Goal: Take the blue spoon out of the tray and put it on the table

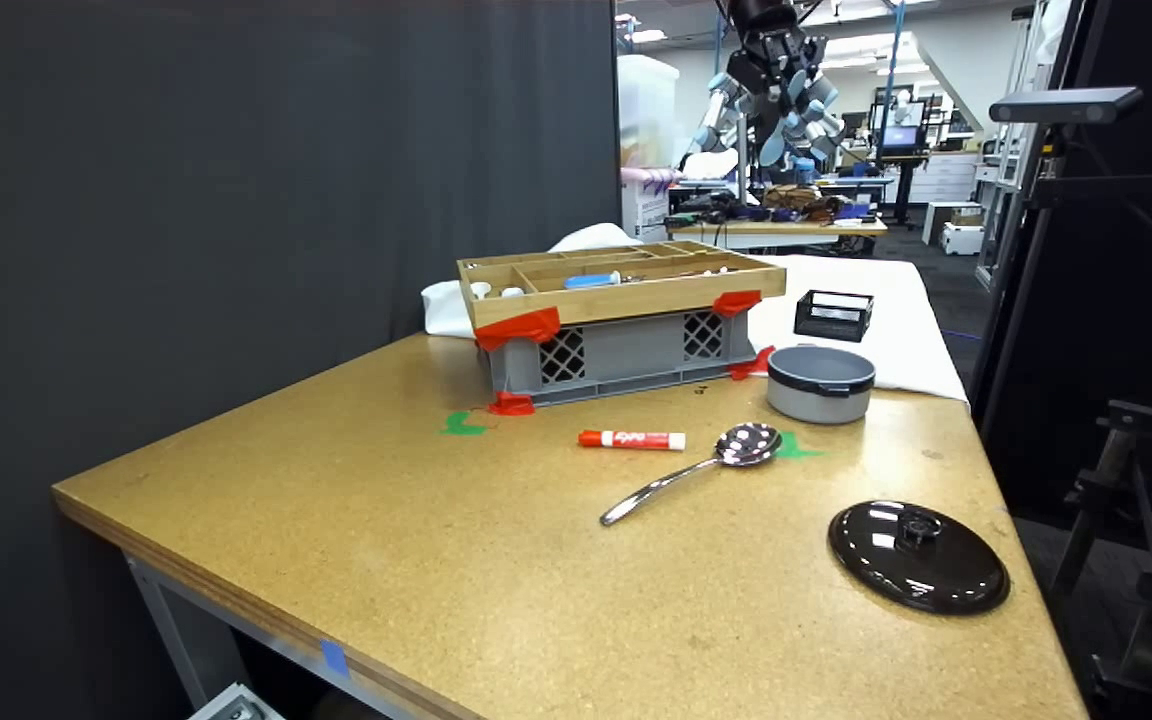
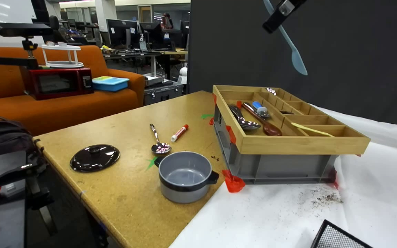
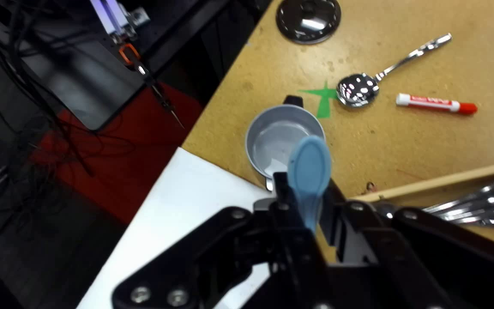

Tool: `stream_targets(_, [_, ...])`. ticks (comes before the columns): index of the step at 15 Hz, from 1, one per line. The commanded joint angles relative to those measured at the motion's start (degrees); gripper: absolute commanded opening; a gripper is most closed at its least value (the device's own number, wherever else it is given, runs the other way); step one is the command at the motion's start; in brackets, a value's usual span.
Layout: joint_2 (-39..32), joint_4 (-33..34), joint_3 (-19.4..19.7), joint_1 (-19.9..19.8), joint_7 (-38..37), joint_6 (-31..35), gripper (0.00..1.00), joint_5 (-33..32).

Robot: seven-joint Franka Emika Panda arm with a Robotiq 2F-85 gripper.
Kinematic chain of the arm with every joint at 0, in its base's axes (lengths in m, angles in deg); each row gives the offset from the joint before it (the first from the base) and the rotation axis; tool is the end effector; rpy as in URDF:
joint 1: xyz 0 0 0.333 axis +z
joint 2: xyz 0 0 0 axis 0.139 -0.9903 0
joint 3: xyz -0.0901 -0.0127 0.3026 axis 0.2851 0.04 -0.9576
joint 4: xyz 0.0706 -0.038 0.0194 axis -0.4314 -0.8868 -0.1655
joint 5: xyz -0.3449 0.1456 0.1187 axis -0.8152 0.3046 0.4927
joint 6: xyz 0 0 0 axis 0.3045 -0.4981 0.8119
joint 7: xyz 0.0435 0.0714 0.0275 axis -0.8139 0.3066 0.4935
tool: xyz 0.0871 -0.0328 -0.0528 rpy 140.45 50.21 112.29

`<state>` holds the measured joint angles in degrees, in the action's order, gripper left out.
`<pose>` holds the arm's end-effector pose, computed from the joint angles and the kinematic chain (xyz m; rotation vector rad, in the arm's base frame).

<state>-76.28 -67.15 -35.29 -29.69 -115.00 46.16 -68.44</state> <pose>0.6522 -0.2292 0.4316 -2.6243 1.1702 0.9114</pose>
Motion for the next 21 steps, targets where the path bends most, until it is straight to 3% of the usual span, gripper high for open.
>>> stream_targets(1, [0.2, 0.0, -0.9, -1.1, 4.2, -8.6, 0.05, 0.7])
stream_targets(4, [1.8, -3.5, 0.3, -0.5, 9.6, -13.2, 0.05, 0.1])
stream_targets(5, [-1.5, 1.8, -0.5, -0.6, 10.2, -16.8, 0.05, -0.3])
stream_targets(6, [-2.3, 2.2, -0.4, -0.4, 11.6, -18.5, 0.05, -0.6])
stream_targets(7, [-0.2, -2.7, 0.7, 0.0, 14.2, -17.9, 0.05, -0.9])
stream_targets(9, [-4.4, 1.7, 1.1, 0.3, 16.9, -19.6, 0.05, -1.6])
stream_targets(13, [-8.8, 2.4, 2.1, 0.1, 19.9, -17.2, 0.05, -3.6])
stream_targets(21, [-15.5, 1.7, 3.9, -1.7, 18.4, -6.5, 0.05, -5.0])
